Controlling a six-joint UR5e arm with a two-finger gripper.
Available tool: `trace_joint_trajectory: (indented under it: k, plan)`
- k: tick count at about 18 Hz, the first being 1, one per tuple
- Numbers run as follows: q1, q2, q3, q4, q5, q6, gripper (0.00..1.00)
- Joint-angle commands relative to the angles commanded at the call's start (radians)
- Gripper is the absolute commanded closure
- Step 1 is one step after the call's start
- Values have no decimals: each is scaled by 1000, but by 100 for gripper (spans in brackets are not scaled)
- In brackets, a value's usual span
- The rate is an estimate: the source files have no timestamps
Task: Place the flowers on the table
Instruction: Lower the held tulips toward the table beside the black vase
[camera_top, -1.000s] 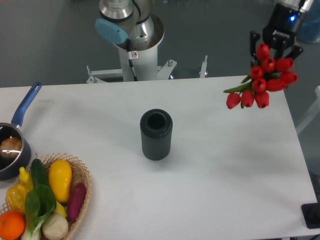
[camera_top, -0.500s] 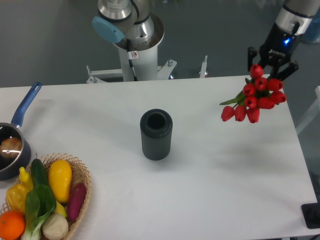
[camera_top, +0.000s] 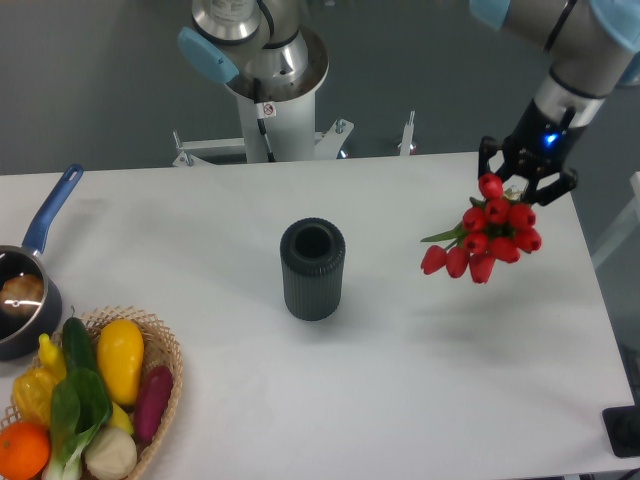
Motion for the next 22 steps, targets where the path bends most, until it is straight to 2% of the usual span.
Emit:
trace_joint_trajectory:
  k: [5,10,22]
  plan:
    - [-2,-11,0,2,2,17,55]
    - [-43,-20,2,0,121,18,55]
    - [-54,-22,-26,-3,198,21,55]
